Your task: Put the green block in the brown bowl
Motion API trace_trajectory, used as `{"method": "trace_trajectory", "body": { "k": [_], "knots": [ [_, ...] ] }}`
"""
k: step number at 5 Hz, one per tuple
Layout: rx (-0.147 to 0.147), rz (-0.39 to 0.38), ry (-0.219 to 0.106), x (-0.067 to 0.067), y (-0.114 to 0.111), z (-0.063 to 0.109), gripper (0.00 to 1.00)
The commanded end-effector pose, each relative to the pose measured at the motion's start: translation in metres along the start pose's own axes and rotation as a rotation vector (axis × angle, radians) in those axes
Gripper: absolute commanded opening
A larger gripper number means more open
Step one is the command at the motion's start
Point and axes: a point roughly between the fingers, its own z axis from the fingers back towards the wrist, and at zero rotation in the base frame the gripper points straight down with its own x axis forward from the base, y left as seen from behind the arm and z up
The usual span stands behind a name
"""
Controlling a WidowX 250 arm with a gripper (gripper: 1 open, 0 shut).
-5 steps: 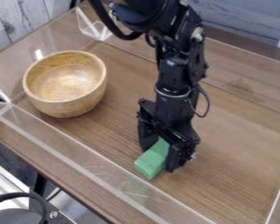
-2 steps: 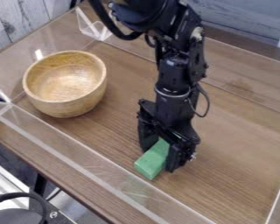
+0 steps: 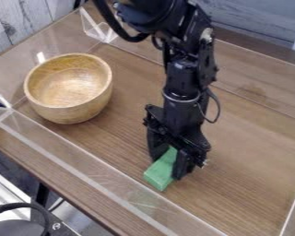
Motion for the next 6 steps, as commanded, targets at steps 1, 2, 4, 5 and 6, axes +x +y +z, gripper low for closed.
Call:
{"method": "trace_trajectory", "body": {
  "k": [1,2,4,5,6],
  "knots": [
    [0.004,-0.002,-0.047,0.006,0.002,0.011,0.00],
    [0.002,-0.001,-0.053,0.005,0.002,0.015,0.00],
    [0.000,0.001,-0.065,0.003,0.002,0.025,0.00],
    [0.003,0.005,-0.083,0.002,0.003,0.036,0.00],
    [0.010,0.014,-0.114,0.001,0.007,0.054,0.00]
  ]
}}
